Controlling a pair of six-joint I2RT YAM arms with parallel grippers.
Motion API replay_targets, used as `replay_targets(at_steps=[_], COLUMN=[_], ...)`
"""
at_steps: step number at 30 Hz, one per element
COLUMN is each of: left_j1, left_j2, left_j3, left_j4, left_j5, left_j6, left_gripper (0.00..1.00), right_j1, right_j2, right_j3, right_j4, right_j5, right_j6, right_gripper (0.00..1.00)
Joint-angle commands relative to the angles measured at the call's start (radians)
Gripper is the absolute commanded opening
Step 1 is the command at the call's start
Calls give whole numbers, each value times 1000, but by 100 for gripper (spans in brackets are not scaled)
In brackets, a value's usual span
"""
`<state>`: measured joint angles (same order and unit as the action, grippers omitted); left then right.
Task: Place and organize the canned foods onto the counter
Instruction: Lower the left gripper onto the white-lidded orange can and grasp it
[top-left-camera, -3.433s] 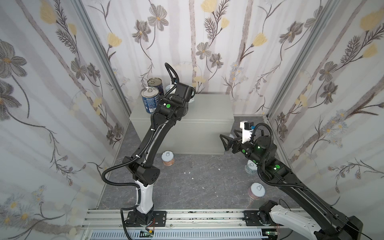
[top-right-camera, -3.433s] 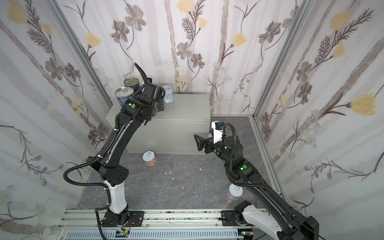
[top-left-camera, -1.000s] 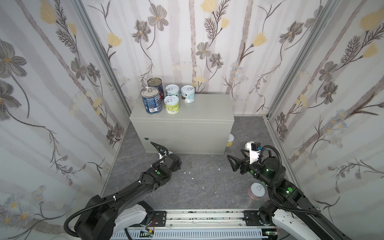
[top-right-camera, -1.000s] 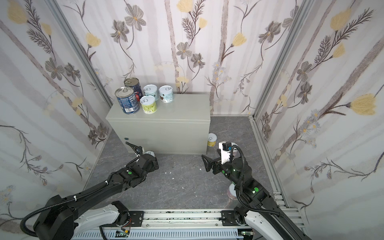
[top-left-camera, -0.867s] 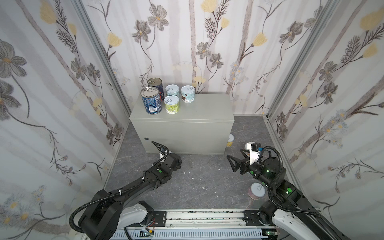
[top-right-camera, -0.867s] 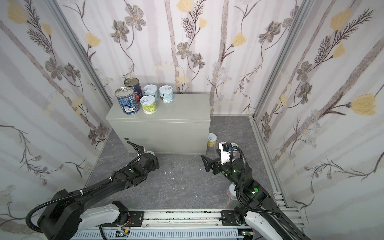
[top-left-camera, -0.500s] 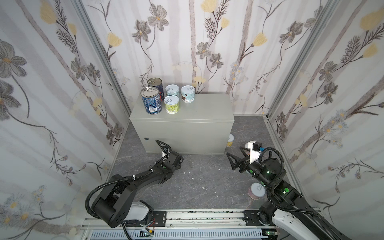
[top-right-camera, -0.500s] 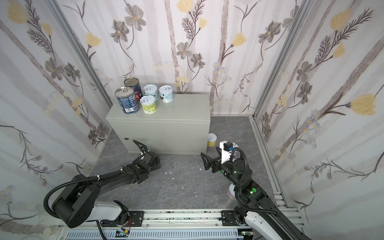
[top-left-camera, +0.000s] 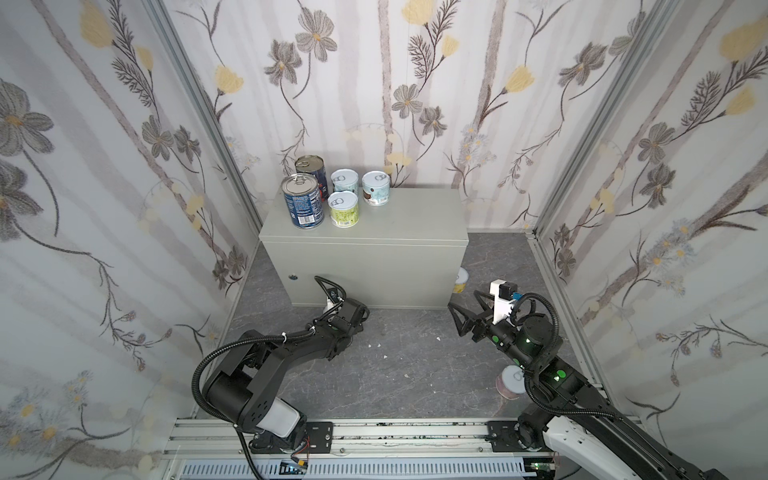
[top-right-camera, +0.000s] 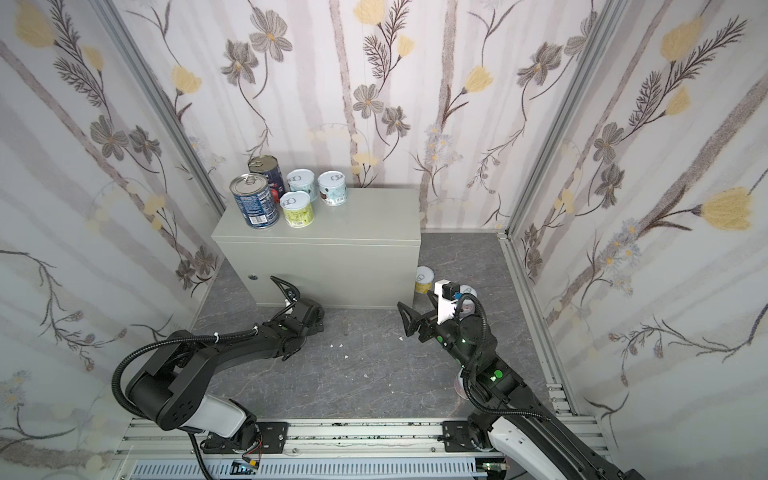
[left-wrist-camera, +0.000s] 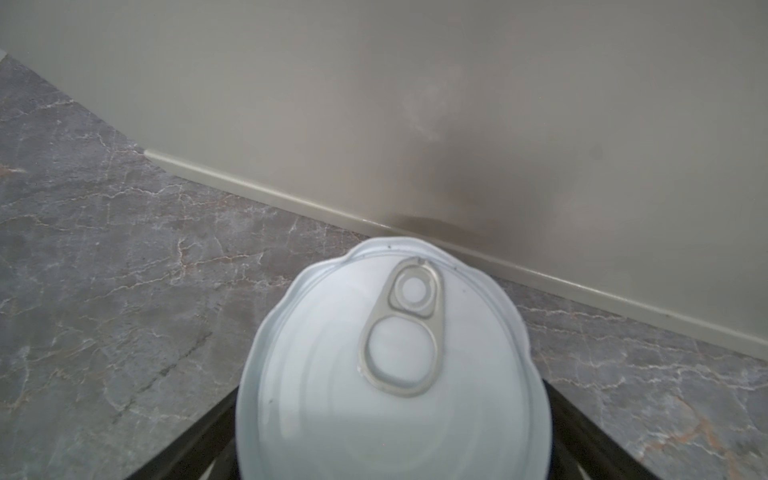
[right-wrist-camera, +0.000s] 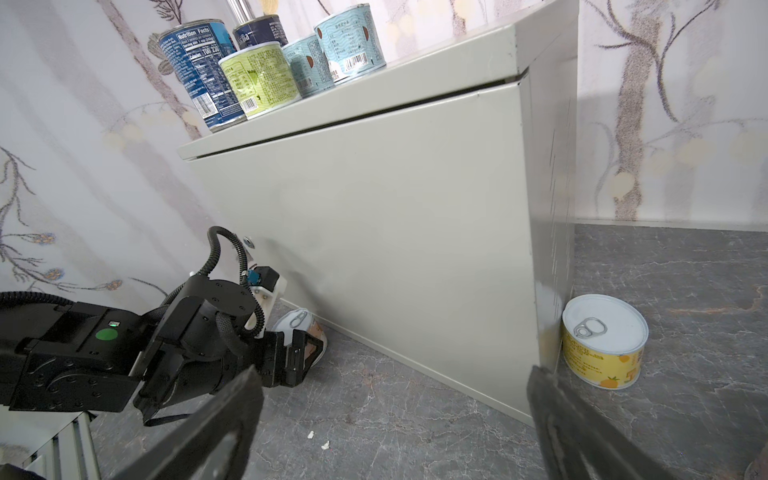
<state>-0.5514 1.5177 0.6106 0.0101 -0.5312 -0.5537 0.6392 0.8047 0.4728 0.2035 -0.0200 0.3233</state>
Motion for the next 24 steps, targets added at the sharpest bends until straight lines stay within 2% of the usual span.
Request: replay_targets(at_steps=[1, 24], left_j1=[5, 54], left_j2=[9, 91], left_j3=[11, 82], left_j4=[42, 90], left_j5=[-24, -2], left_j6=[5, 52], left_gripper=[97, 90], right_j1=[-1, -1], right_j2=[10, -7], right_j3=[-5, -18], right_j4=[73, 79], right_j5=[-17, -24], right_j6=[-3, -15], right_gripper=[100, 100])
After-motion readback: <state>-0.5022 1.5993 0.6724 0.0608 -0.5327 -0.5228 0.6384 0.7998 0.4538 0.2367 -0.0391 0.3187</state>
